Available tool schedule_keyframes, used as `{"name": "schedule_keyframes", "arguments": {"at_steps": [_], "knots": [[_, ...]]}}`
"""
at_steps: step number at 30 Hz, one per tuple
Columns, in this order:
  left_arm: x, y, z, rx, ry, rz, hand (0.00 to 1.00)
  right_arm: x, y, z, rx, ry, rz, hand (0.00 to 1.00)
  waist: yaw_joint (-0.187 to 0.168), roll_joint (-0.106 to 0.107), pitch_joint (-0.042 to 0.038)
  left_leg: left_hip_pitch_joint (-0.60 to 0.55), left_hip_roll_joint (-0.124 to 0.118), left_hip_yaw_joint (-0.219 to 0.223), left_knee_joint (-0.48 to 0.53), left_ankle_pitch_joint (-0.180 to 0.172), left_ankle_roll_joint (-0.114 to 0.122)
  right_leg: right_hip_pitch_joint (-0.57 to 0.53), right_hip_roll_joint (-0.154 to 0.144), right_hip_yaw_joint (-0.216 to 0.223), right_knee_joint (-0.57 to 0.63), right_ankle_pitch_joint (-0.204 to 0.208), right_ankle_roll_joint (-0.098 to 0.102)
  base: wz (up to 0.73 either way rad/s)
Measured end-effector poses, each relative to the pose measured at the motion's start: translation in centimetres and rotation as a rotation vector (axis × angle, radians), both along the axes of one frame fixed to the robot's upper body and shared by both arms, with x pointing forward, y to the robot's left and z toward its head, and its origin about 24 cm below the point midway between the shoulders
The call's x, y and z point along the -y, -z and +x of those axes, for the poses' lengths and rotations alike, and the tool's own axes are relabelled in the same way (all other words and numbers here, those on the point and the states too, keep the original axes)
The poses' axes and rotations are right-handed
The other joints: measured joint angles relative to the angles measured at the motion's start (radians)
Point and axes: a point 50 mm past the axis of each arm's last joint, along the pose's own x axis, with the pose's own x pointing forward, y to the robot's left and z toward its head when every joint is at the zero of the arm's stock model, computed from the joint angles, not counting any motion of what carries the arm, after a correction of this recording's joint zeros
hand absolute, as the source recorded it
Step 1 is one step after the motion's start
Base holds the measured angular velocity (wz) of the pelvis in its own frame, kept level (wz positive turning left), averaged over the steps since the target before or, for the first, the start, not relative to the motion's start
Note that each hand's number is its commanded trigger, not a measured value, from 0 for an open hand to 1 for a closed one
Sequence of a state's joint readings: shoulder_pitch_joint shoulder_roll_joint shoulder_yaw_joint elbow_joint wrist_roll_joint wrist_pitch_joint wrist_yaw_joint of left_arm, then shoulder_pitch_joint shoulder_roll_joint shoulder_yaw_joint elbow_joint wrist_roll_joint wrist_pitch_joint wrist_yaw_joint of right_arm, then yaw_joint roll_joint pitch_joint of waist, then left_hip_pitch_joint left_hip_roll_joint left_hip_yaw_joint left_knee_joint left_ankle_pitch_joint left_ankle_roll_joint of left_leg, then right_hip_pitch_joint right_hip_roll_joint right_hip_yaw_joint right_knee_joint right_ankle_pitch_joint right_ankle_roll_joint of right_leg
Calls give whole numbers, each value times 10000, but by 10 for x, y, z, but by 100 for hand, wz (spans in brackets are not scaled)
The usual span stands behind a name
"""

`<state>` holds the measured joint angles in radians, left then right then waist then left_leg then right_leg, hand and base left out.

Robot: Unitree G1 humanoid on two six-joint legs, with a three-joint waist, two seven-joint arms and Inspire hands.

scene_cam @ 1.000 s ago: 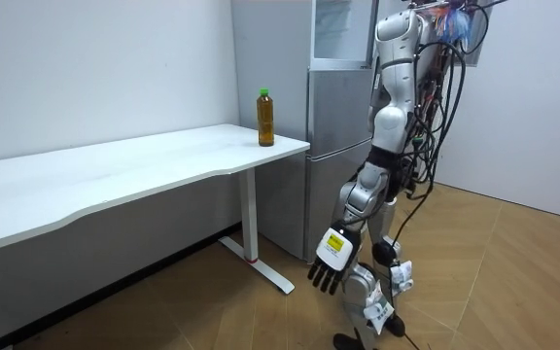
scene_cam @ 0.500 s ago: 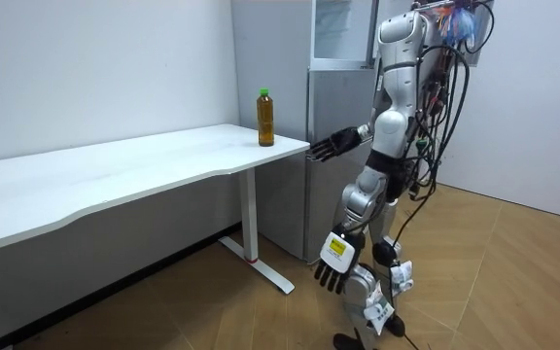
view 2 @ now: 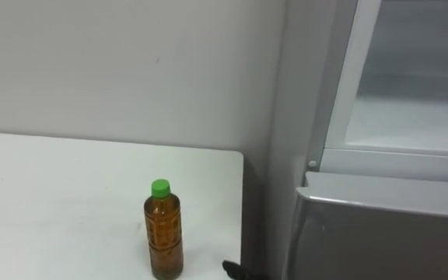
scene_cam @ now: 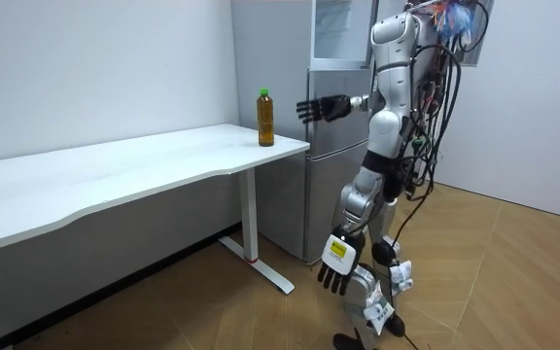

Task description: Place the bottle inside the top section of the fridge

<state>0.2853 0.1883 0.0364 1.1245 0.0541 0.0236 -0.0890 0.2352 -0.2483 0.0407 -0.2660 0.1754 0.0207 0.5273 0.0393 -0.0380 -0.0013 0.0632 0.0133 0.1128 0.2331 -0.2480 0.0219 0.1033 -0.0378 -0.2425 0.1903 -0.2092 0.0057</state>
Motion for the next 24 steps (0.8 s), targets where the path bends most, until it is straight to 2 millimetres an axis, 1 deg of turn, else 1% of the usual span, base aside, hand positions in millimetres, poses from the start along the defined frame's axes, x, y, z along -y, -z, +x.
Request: {"name": "schedule_keyframes", "arguments": {"at_steps": [1, 2, 4, 7, 9, 10, 14, 17, 18, 19, 20, 24], "knots": [[0, 0, 0, -5, 5, 5, 0, -1, -10, 2, 426, -53, 165, 0, 44, -4, 2, 5, 6, 0, -1, -1, -2, 1, 1, 3, 18, 0, 0, 0], [0, 0, 0, -4, 6, 6, 0, -1, -15, 4, 648, -70, 160, 0, 56, -6, 3, 12, 8, 6, 0, -1, -2, -3, 1, 8, 36, 0, 0, -6], [-1, 0, -1, -25, 5, 17, 0, -2, -32, 10, 1423, -136, 185, 0, 220, -16, 15, 52, 56, 164, 12, -1, -6, -20, 27, 165, 151, 1, -1, -17], [-1, 0, -2, -43, 0, 17, 0, -5, -45, 15, 1982, -359, 448, 0, 270, -80, 46, 26, 66, 203, 25, -4, -10, -123, 34, 203, 169, 6, -11, -7], [0, 0, -1, -34, 23, 4, 0, -7, -50, 19, 2205, -443, 528, 0, 294, -93, 50, -1, 69, 220, 22, -4, -10, -183, 34, 225, 202, 18, -28, -5], [0, 0, -1, -39, 24, -6, 0, -8, -53, 21, 2321, -476, 538, 0, 364, -93, 50, -6, 70, 241, 24, -4, -10, -177, 34, 243, 203, 25, -32, -4], [0, 0, -2, -42, -37, 4, 0, -8, -55, 22, 2368, -411, 964, 0, 520, -92, 48, -22, 83, 239, 9, -4, -9, -96, 32, 176, 182, 46, -33, 1], [0, 0, -5, -113, -53, 2, 0, -8, -56, 24, 2405, -38, 1362, 0, 480, -74, 45, -75, 67, 82, 96, -4, -9, 22, 4, -136, 141, 56, -33, 22], [0, 0, -4, -100, -39, 0, 0, -6, -56, 25, 2368, 137, 1581, 0, 453, -60, 47, -136, 53, -63, 173, -4, -9, 44, -2, -223, 138, 57, -31, 28], [0, 0, -4, -128, -44, -4, 0, -5, -55, 29, 2302, 343, 1661, 0, 476, -35, 62, -168, 53, -92, 240, -4, -9, 93, -20, -355, 135, 56, -31, 25], [0, 0, -4, -149, -46, -4, 0, -4, -53, 31, 2208, 490, 1721, 0, 474, -20, 61, -162, 54, -100, 247, -4, -9, 110, -23, -366, 135, 56, -31, 16], [1, 0, -7, -298, -74, -25, 0, 2, -38, 47, 1500, 1602, 2042, 0, 609, 83, 97, -110, 48, -181, 264, 3, -11, 201, -60, -603, 149, 56, -31, 6]]}}
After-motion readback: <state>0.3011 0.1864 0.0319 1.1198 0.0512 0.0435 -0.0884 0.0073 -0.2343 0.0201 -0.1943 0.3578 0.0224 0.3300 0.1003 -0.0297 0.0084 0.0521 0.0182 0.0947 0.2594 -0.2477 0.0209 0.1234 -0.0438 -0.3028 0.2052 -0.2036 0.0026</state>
